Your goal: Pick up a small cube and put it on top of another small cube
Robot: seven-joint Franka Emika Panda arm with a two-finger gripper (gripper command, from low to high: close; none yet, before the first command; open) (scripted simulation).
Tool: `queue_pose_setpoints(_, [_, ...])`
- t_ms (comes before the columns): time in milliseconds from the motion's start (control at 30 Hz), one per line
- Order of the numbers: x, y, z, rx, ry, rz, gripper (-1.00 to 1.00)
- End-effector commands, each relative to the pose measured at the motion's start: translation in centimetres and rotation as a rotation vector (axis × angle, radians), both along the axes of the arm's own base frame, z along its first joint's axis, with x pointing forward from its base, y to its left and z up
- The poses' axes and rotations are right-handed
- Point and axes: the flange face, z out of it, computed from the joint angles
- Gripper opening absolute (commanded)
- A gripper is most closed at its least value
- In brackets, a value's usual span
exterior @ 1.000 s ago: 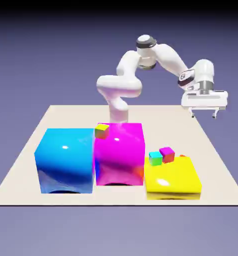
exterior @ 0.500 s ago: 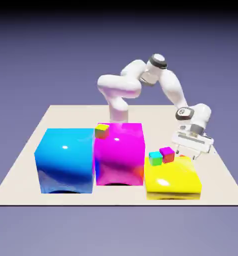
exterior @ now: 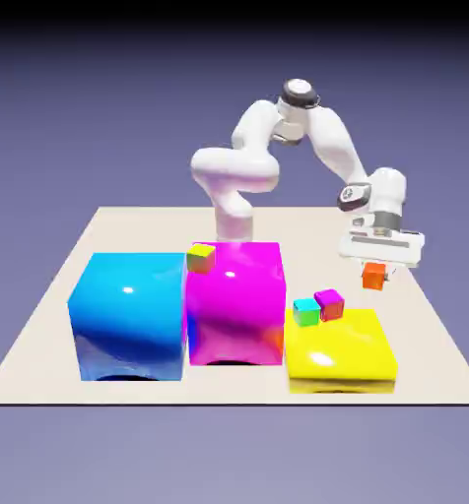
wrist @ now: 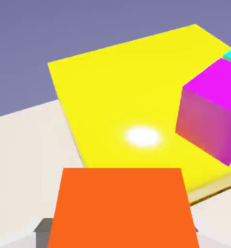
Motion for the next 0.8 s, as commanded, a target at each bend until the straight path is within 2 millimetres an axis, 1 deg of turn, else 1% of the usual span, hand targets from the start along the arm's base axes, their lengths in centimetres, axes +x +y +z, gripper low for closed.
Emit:
queue_pose_setpoints(0, [0.3, -0.7, 0.7, 0.004, -0.002, 0.030, -1.00])
queue_pose_setpoints(100, [1.0, -3.2, 2.5, 0.009, -0.014, 0.114, -1.00])
queue_pose_setpoints(200, [1.7, -5.9, 3.7, -0.001, -0.029, 0.188, -1.00])
queue_pose_setpoints(300, [2.2, -9.0, 4.2, -0.026, -0.043, 0.254, -1.00])
queue_pose_setpoints(433, [2.4, -13.2, 4.0, -0.083, -0.058, 0.334, -1.00])
queue_pose_setpoints(467, [2.4, -13.7, 4.0, -0.090, -0.059, 0.342, -1.00])
queue_pose_setpoints(500, [2.4, -13.7, 4.0, -0.090, -0.059, 0.342, -1.00])
queue_pose_setpoints(633, [3.6, -13.3, 3.3, -0.109, -0.093, 0.332, -1.00])
queue_pose_setpoints(767, [4.6, -13.1, 2.2, -0.117, -0.107, 0.331, -1.00])
